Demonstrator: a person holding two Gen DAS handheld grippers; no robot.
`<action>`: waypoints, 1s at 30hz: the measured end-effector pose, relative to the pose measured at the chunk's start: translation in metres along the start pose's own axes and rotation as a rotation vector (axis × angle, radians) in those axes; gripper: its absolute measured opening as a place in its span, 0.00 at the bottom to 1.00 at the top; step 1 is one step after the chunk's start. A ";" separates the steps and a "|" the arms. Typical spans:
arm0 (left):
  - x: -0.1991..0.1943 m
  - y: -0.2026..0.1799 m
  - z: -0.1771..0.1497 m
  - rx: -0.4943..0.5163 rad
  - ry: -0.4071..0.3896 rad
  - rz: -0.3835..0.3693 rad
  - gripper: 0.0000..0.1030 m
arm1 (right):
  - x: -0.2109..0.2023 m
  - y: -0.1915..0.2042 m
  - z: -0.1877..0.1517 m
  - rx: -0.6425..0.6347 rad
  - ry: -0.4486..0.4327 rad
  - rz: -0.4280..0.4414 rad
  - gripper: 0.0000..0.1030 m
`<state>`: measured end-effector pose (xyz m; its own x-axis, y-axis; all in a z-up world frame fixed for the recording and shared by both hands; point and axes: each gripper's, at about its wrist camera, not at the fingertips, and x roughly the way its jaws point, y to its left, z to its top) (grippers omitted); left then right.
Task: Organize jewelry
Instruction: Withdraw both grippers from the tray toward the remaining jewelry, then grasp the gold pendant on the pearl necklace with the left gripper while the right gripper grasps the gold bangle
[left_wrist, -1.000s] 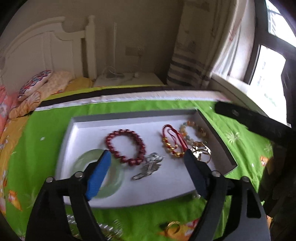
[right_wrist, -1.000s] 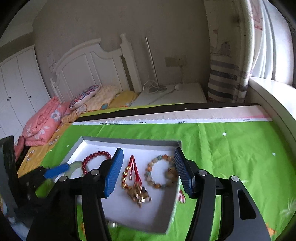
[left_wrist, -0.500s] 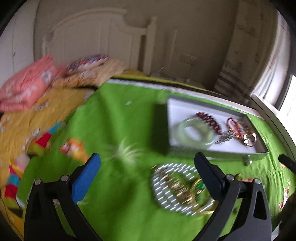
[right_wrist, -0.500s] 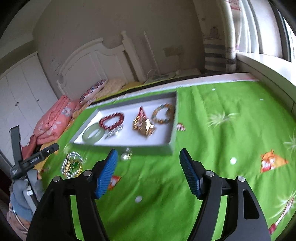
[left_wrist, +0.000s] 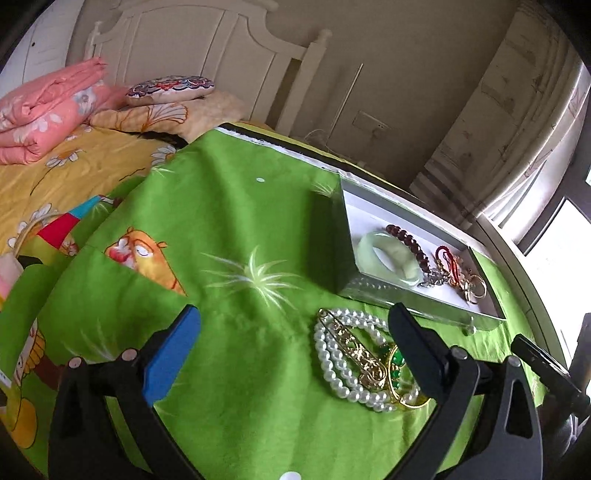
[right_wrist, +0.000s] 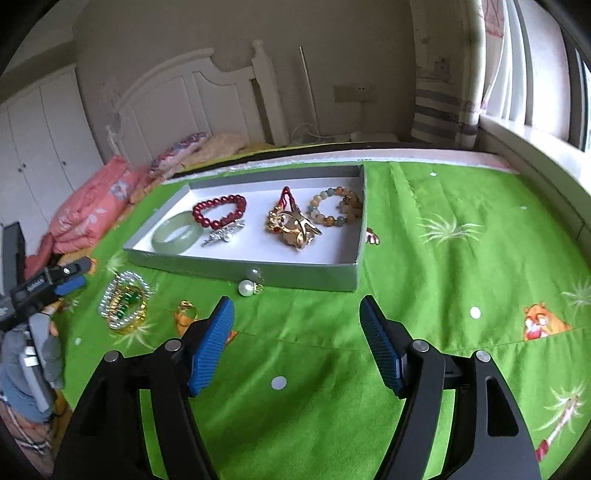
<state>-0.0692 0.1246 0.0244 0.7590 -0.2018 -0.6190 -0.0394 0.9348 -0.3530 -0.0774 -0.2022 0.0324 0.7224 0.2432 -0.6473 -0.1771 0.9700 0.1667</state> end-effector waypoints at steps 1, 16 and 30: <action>0.000 0.001 0.000 -0.007 0.001 -0.004 0.97 | 0.001 0.006 0.000 -0.010 0.006 0.020 0.67; 0.004 0.015 0.003 -0.079 -0.003 -0.019 0.97 | 0.032 0.162 -0.014 -0.450 0.105 0.243 0.28; 0.001 0.017 0.001 -0.107 -0.010 -0.030 0.97 | 0.056 0.202 -0.022 -0.659 0.176 0.196 0.07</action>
<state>-0.0682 0.1408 0.0183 0.7673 -0.2262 -0.6001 -0.0850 0.8916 -0.4448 -0.0874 0.0072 0.0132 0.5273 0.3568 -0.7712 -0.7002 0.6965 -0.1565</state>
